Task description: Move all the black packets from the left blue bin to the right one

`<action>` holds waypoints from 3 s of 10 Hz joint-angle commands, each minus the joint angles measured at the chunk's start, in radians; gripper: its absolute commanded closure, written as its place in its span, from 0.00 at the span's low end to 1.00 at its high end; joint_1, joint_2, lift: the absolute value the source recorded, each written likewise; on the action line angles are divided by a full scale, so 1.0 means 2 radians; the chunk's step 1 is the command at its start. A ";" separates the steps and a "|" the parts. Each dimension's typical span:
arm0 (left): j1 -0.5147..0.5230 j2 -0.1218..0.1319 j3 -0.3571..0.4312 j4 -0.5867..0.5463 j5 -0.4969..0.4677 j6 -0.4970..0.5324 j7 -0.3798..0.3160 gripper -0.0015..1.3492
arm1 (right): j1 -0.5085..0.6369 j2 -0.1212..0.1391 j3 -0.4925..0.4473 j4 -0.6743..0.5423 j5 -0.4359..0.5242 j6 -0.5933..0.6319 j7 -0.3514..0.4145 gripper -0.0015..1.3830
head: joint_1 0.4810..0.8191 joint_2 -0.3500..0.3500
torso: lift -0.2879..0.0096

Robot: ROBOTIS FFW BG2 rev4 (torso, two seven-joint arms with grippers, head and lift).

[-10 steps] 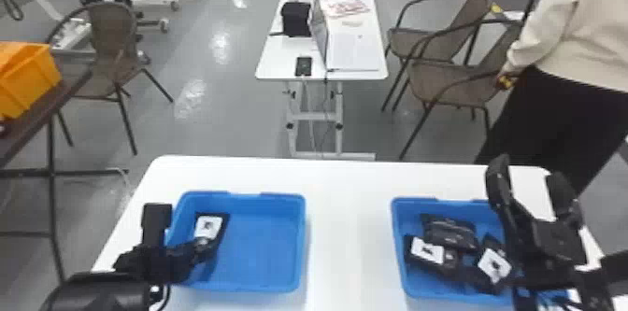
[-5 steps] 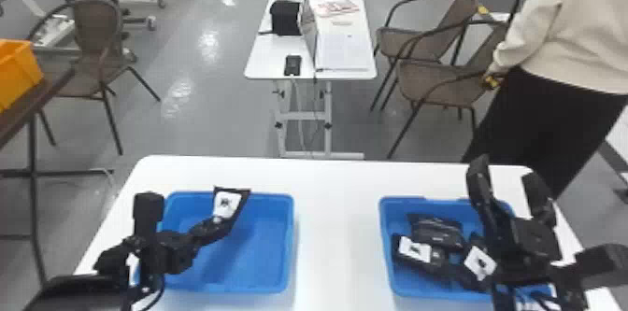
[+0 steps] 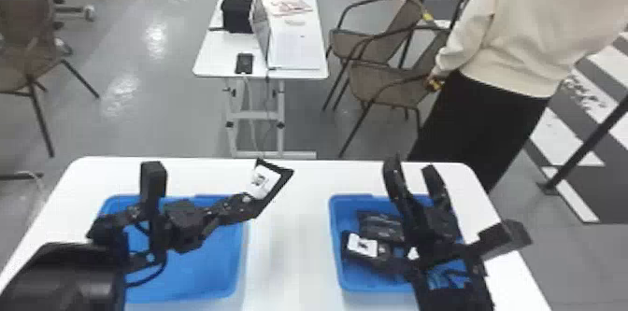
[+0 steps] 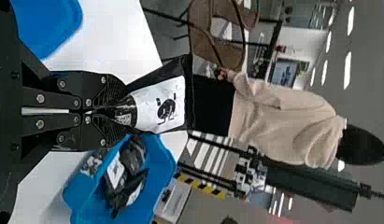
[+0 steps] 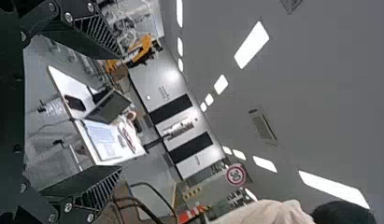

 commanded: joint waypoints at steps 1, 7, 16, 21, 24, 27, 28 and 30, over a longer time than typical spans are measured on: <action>-0.051 -0.018 -0.029 0.067 -0.015 -0.018 -0.014 0.89 | -0.026 -0.001 0.004 0.023 -0.022 0.035 0.030 0.13 | 0.63 0.28 | 0.97; -0.128 -0.052 -0.084 0.128 -0.012 -0.015 -0.035 0.89 | -0.063 0.000 0.027 0.055 -0.051 0.109 0.077 0.13 | 0.63 0.23 | 0.97; -0.130 -0.052 -0.111 0.138 0.047 -0.011 -0.037 0.89 | -0.097 0.001 0.051 0.104 -0.050 0.155 0.101 0.93 | 0.63 0.28 | 0.97; -0.108 -0.052 -0.083 0.136 0.051 0.005 -0.028 0.23 | -0.104 0.002 0.037 0.125 -0.076 0.130 0.101 0.93 | 0.63 0.28 | 0.97; -0.027 -0.032 -0.006 0.047 0.066 0.029 0.002 0.00 | -0.125 -0.009 -0.019 0.204 -0.067 0.134 0.100 0.93 | 0.63 0.26 | 0.97; 0.048 -0.006 0.051 -0.039 0.107 0.054 0.025 0.00 | -0.153 -0.020 -0.065 0.297 -0.022 0.133 0.095 0.93 | 0.63 0.28 | 0.97; 0.059 -0.006 0.067 -0.049 0.111 0.054 0.026 0.00 | -0.160 -0.021 -0.089 0.319 0.000 0.134 0.080 0.92 | 0.63 0.29 | 0.97; 0.073 -0.010 0.094 -0.070 0.120 0.044 0.027 0.00 | -0.154 -0.028 -0.109 0.321 0.040 0.124 0.046 0.35 | 0.63 0.28 | 0.97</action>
